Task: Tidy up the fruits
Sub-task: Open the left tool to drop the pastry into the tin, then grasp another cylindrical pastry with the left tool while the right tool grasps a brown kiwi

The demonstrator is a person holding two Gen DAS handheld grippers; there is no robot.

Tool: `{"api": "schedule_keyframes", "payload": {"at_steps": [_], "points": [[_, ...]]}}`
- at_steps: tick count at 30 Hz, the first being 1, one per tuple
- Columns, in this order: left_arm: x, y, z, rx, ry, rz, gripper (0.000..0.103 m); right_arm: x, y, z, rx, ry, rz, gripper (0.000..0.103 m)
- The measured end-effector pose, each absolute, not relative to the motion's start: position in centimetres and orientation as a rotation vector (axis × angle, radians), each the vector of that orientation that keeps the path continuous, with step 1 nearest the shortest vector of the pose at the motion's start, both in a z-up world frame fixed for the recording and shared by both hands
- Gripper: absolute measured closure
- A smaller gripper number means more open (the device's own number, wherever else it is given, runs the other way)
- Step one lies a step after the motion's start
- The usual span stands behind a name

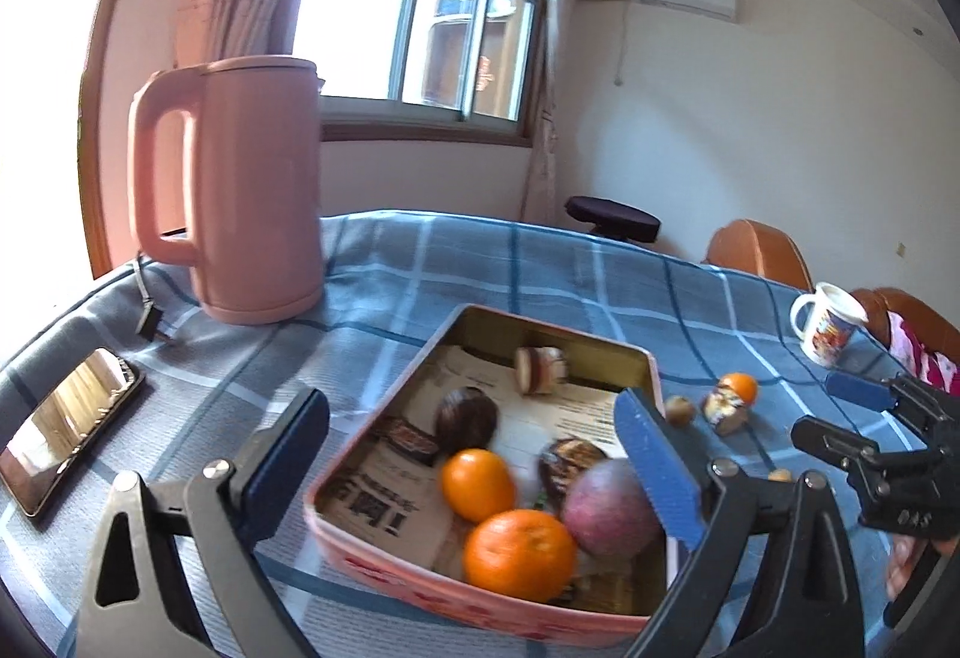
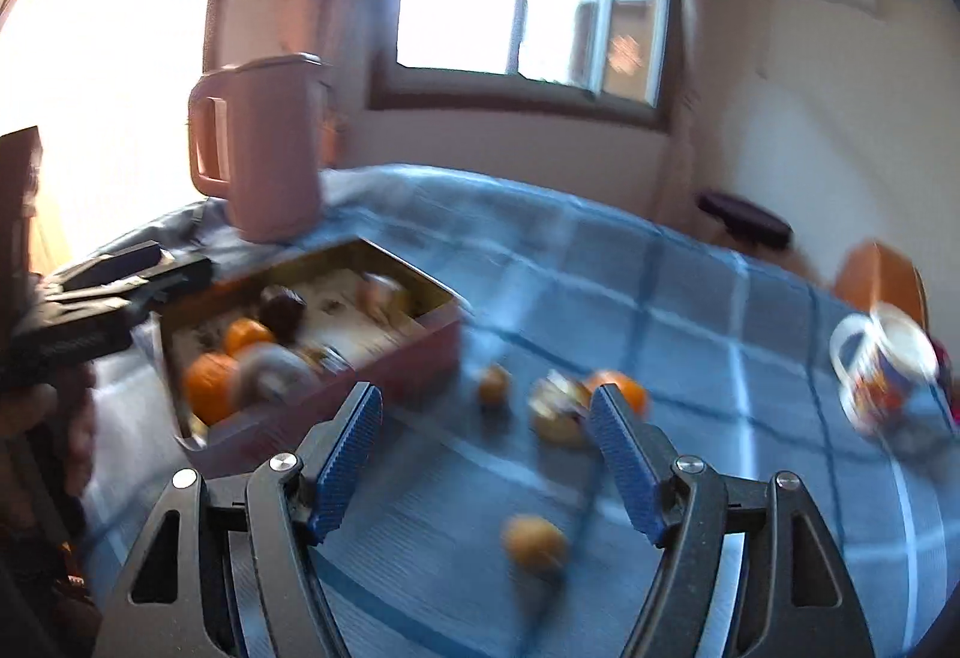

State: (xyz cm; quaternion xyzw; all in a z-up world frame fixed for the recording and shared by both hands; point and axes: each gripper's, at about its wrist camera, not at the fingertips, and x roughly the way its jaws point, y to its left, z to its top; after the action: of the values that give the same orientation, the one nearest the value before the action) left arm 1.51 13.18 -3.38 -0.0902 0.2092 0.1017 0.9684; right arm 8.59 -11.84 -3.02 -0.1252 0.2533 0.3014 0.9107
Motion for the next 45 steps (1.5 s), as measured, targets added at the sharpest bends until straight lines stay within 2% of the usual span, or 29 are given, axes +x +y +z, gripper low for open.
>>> {"api": "schedule_keyframes", "payload": {"at_steps": [9,11,15,17,21,27,31,32,34,36,39,45], "points": [[2.3,9.1,-3.5,-0.119,0.462,0.127,0.005,9.9,-14.6,-6.2,-0.277,0.656,0.581,0.031],[2.5,8.2,-3.4,-0.1,0.466,0.117,0.005,10.2,-14.4,-6.4,-0.266,0.681,0.603,0.04],[3.2,6.9,-3.4,-0.082,0.486,0.079,0.005,10.9,-13.3,-7.3,-0.274,0.741,0.623,0.048],[3.5,6.3,-3.3,-0.067,0.491,0.065,0.005,11.5,-12.7,-8.1,-0.284,0.793,0.63,0.061],[4.5,4.6,-2.8,-0.034,0.501,0.027,0.005,11.8,-12.7,-8.5,-0.292,0.821,0.64,0.073],[8.3,0.8,-3.2,0.054,0.573,-0.038,0.006,13.0,-14.2,-7.8,-0.282,0.791,0.568,0.073],[11.5,-1.2,-3.9,0.075,0.636,-0.069,0.011,14.9,-15.9,-7.3,-0.251,0.776,0.477,0.073],[12.3,-1.6,-4.1,0.081,0.65,-0.076,0.013,15.4,-16.3,-7.3,-0.245,0.77,0.453,0.073],[13.9,-2.4,-4.7,0.094,0.693,-0.103,0.024,16.2,-16.7,-7.3,-0.226,0.768,0.436,0.073],[15.4,-2.8,-5.5,0.103,0.734,-0.121,0.024,16.6,-17.2,-7.2,-0.195,0.766,0.433,0.073],[17.1,-3.2,-6.6,0.103,0.785,-0.143,0.041,16.7,-17.8,-6.9,-0.188,0.751,0.419,0.073],[18.4,-4.0,-7.4,0.12,0.817,-0.176,0.042,17.4,-18.1,-7.1,-0.147,0.767,0.436,0.073]]}}
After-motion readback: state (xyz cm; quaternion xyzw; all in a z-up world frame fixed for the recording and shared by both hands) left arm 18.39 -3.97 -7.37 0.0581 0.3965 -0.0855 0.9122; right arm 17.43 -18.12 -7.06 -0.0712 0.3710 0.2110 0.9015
